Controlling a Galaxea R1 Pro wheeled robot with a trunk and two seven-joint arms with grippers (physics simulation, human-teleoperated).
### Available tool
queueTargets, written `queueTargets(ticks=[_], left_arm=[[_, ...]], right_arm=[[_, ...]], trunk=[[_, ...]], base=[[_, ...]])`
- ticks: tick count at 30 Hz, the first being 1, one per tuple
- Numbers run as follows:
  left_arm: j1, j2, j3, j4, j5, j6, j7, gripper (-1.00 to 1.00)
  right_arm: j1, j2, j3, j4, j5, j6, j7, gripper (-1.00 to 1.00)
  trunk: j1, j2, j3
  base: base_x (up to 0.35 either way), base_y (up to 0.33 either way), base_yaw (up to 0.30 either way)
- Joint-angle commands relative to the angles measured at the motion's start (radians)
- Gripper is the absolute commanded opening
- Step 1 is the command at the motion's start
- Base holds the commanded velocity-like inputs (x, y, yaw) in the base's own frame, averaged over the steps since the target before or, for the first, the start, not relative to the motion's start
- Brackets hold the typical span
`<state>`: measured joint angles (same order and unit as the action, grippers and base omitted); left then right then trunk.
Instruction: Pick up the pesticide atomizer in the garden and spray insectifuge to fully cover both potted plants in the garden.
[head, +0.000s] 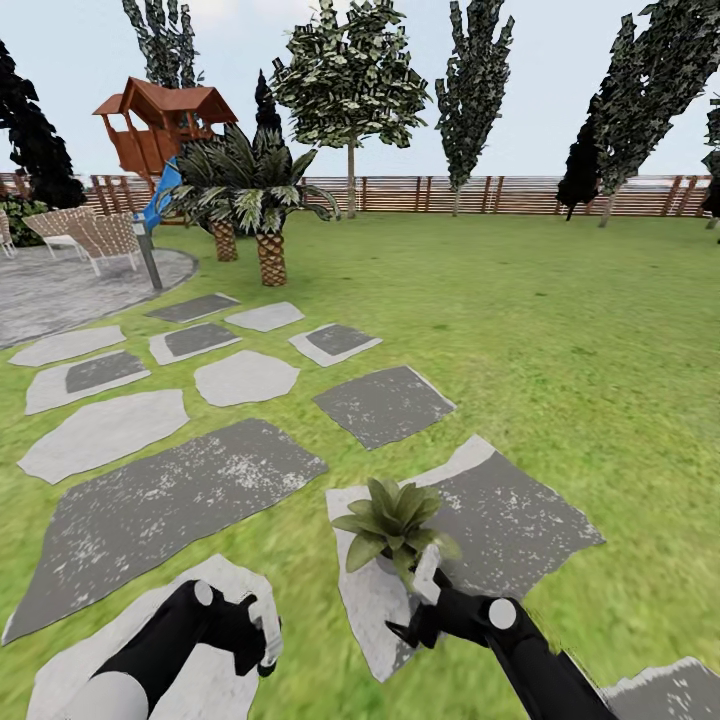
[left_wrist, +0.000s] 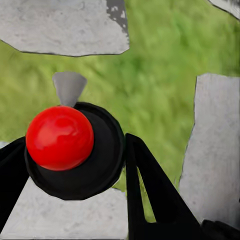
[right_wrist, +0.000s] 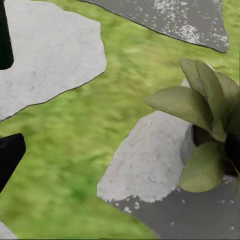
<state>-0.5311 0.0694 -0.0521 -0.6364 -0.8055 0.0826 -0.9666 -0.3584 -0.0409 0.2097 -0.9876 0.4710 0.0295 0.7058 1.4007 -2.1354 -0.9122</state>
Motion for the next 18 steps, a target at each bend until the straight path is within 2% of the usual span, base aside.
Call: queueTargets(ticks=[1, 2, 5, 6, 11, 18], left_arm=[[0.000, -0.001, -0.010, -0.003, -0.001, 0.017, -0.006, -1.00], [-0.001, -0.011, -0.020, -0.008, -0.008, 0.039, -0.012, -1.00], [-0.001, -0.024, -0.029, -0.020, -0.015, 0.055, -0.016, -1.00], [-0.001, -0.026, -0.030, -0.023, -0.016, 0.057, -0.017, -1.00], [-0.001, -0.042, -0.035, -0.069, -0.018, 0.070, -0.025, -1.00], [-0.001, -0.058, -0.041, -0.111, -0.019, 0.127, -0.036, -1.00]], right_arm=[[-0.001, 0.001, 0.011, 0.003, 0.007, 0.003, 0.005, 1.00], [-0.001, 0.006, 0.029, 0.014, 0.011, 0.004, 0.009, 1.00], [-0.001, 0.010, 0.043, 0.022, 0.013, 0.004, 0.012, 1.00], [-0.001, 0.010, 0.044, 0.023, 0.013, 0.004, 0.012, -1.00], [-0.001, 0.013, 0.049, 0.025, 0.014, 0.004, 0.023, -1.00], [-0.001, 0.014, 0.054, 0.021, 0.013, 0.005, 0.051, -1.00]], trunk=[[0.000, 0.000, -0.001], [0.000, 0.000, -0.001], [0.000, 0.000, -0.001], [0.000, 0.000, -0.001], [0.000, 0.000, -0.001], [0.000, 0.000, -0.001]], base=[[0.000, 0.000, 0.000], [0.000, 0.000, 0.000], [0.000, 0.000, 0.000], [0.000, 0.000, 0.000], [0.000, 0.000, 0.000], [0.000, 0.000, 0.000]])
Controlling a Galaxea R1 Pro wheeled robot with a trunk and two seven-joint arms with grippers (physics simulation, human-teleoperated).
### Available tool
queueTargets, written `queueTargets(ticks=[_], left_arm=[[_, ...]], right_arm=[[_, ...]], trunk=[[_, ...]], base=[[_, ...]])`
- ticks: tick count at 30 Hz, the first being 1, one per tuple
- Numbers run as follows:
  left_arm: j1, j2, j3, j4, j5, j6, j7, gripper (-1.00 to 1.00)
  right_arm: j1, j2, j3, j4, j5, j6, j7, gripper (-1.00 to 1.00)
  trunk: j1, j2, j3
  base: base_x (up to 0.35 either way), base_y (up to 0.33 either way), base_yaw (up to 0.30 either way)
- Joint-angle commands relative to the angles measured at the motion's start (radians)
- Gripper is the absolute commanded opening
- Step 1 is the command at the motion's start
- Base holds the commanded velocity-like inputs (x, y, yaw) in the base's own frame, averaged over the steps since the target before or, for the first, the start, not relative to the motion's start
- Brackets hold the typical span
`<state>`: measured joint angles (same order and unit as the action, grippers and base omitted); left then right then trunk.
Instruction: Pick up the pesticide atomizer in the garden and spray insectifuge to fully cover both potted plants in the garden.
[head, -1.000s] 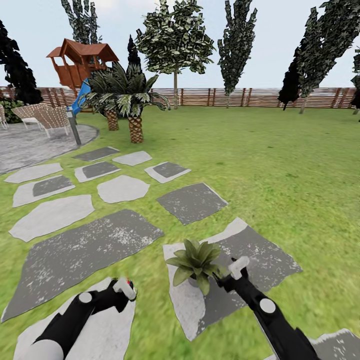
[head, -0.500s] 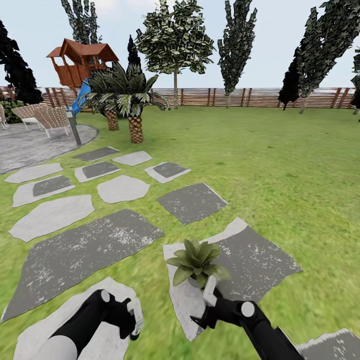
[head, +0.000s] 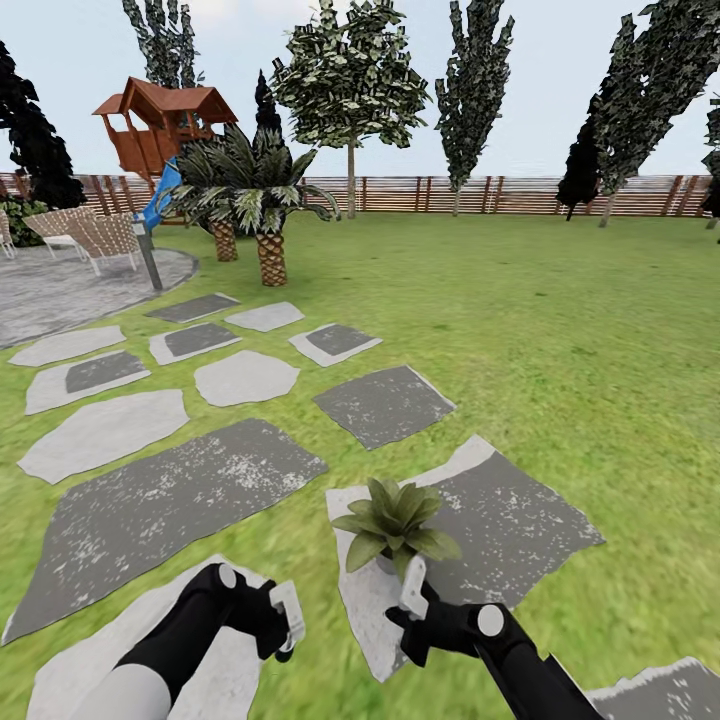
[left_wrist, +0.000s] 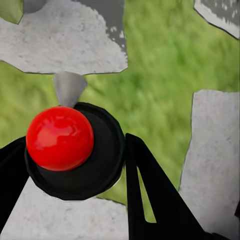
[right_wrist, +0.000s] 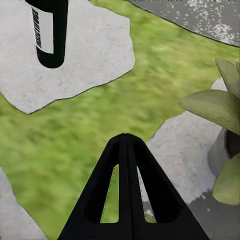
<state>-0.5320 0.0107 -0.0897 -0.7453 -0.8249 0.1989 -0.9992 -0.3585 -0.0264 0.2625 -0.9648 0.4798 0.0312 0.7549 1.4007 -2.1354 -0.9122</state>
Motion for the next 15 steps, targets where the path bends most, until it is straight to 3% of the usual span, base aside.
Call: queueTargets(ticks=[1, 9, 15], left_arm=[[0.000, -0.003, -0.012, -0.005, -0.001, 0.014, -0.004, -1.00], [0.000, -0.016, -0.072, -0.008, -0.001, 0.023, -0.001, -1.00], [0.002, -0.048, -0.101, -0.007, 0.001, 0.019, -0.001, -1.00]], right_arm=[[0.000, 0.003, 0.003, -0.004, 0.005, 0.004, 0.011, -1.00], [0.000, 0.045, 0.004, -0.026, 0.007, 0.006, 0.100, -1.00], [0.000, 0.049, 0.004, -0.050, 0.008, 0.006, 0.144, -1.00]], trunk=[[0.000, 0.000, -0.001], [0.000, 0.000, -0.001], [0.000, 0.000, -0.001]], base=[[0.000, 0.000, 0.000], [0.000, 0.000, 0.000], [0.000, 0.000, 0.000]])
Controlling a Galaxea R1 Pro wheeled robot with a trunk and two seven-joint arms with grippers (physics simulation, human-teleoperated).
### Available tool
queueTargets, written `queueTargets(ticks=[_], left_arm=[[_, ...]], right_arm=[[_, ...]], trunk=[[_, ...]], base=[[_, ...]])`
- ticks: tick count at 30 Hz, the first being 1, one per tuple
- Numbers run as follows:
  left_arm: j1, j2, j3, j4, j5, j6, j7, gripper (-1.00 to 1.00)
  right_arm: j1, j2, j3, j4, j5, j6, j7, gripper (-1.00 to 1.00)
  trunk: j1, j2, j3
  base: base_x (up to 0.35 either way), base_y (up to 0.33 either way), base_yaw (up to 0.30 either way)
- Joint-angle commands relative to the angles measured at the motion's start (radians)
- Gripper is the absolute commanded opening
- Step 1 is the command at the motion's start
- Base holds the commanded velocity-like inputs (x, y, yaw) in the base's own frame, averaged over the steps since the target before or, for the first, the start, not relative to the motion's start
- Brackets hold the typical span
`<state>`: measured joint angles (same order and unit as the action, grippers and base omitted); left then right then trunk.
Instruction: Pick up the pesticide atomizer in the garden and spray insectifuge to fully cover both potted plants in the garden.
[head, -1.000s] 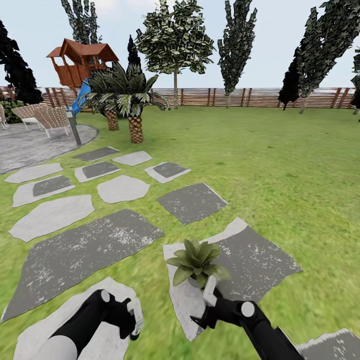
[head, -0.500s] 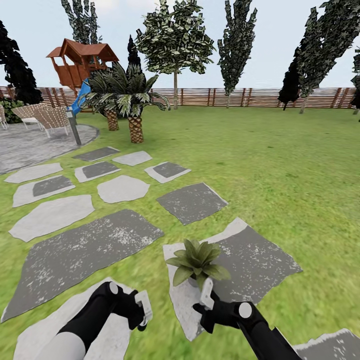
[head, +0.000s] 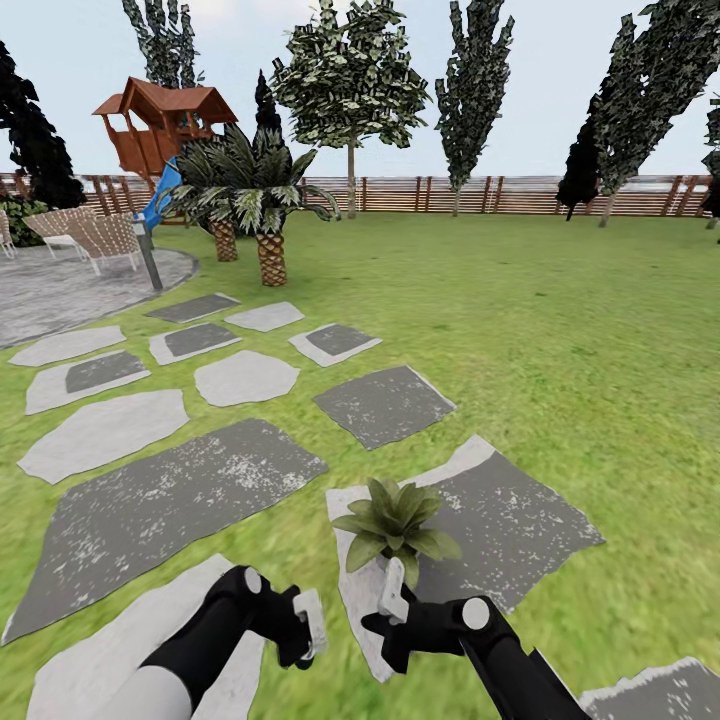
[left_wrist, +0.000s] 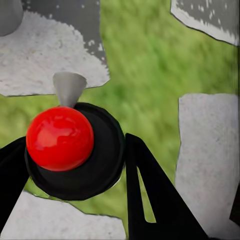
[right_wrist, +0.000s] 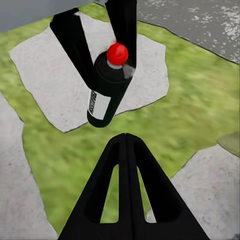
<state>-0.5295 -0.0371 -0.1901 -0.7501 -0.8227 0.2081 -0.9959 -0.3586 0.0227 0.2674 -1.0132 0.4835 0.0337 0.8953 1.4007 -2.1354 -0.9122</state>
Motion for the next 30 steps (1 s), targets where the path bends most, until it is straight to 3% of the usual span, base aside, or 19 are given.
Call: queueTargets(ticks=[1, 7, 16, 23, 30], left_arm=[[0.000, -0.002, -0.013, -0.002, -0.001, 0.010, -0.005, -1.00], [0.003, -0.004, -0.042, -0.001, 0.002, -0.001, -0.008, -1.00], [0.002, -0.001, -0.040, 0.009, 0.013, -0.007, -0.013, -1.00], [0.000, 0.004, -0.039, 0.012, 0.055, -0.051, -0.046, -1.00], [0.001, 0.004, -0.039, 0.012, 0.065, -0.064, -0.062, -1.00]], right_arm=[[0.000, 0.000, 0.000, -0.002, 0.004, 0.003, 0.004, -1.00], [0.000, 0.000, 0.000, -0.002, 0.004, 0.003, 0.005, -1.00], [0.000, 0.000, -0.001, -0.002, 0.005, 0.003, 0.005, -1.00], [0.000, 0.000, 0.000, -0.001, 0.006, 0.003, 0.005, -1.00], [0.000, 0.000, 0.000, -0.001, 0.006, 0.003, 0.005, -1.00]], trunk=[[0.000, 0.000, -0.001], [0.000, 0.000, -0.001], [0.000, 0.000, -0.001], [0.000, 0.000, -0.001], [0.000, 0.000, -0.001]], base=[[0.000, 0.000, 0.000], [0.000, 0.000, 0.000], [0.000, 0.000, 0.000], [0.000, 0.000, 0.000], [0.000, 0.000, 0.000]])
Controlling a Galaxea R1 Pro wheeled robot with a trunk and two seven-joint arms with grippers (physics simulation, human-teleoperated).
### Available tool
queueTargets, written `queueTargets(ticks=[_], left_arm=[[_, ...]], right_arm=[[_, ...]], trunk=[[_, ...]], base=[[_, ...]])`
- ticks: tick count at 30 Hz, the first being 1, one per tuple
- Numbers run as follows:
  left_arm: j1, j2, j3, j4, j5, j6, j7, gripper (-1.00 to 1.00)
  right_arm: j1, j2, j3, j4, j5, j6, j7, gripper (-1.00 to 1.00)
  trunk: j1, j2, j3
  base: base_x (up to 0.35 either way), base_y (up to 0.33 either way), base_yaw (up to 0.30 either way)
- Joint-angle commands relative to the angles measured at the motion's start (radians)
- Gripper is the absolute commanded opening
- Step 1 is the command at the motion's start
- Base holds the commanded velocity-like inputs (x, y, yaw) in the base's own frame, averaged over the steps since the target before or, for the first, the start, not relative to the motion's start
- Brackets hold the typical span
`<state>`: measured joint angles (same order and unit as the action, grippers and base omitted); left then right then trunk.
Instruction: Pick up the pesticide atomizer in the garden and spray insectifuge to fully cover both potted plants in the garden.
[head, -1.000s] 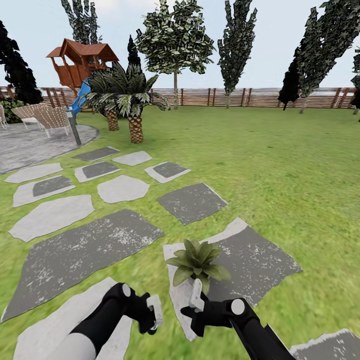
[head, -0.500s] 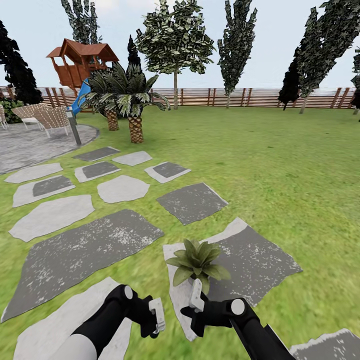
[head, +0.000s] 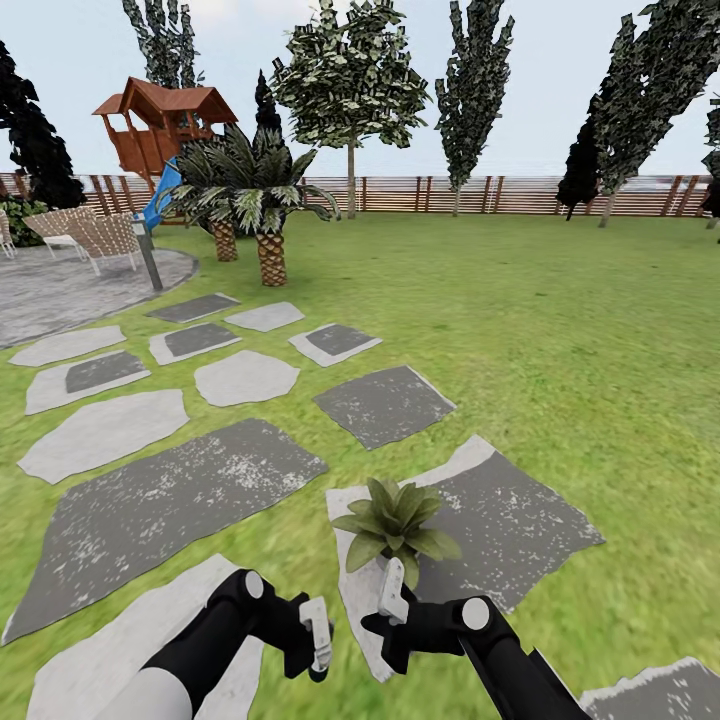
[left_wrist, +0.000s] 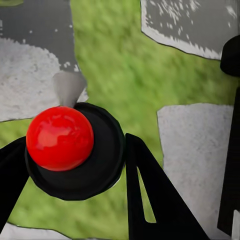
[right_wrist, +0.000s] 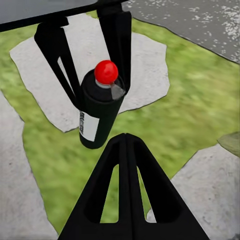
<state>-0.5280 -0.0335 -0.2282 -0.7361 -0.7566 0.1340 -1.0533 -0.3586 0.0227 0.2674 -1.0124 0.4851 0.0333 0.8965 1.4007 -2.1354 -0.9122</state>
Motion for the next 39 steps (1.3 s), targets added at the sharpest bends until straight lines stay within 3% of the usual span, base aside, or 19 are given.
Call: queueTargets(ticks=[1, 19, 27, 39], left_arm=[[0.000, -0.001, 0.000, -0.002, -0.001, 0.010, -0.005, -1.00], [-0.002, -0.006, -0.010, 0.000, -0.003, 0.006, -0.034, -1.00], [-0.004, -0.007, -0.008, 0.013, -0.003, -0.064, -0.046, -1.00], [-0.004, -0.015, -0.008, 0.032, -0.012, -0.074, -0.047, -1.00]], right_arm=[[0.000, 0.000, 0.000, -0.002, 0.004, 0.004, 0.004, -1.00], [0.000, 0.000, 0.000, 0.000, 0.006, 0.005, 0.003, -1.00], [0.000, 0.003, -0.002, 0.000, 0.054, 0.005, 0.002, -1.00], [0.000, 0.007, -0.002, -0.001, 0.061, 0.005, 0.002, -1.00]], trunk=[[0.000, 0.000, -0.001], [0.000, 0.000, -0.001], [0.000, 0.000, -0.001], [0.000, 0.000, -0.001]], base=[[0.000, 0.000, 0.000], [0.000, 0.000, 0.000], [0.000, 0.000, 0.000], [0.000, 0.000, 0.000]])
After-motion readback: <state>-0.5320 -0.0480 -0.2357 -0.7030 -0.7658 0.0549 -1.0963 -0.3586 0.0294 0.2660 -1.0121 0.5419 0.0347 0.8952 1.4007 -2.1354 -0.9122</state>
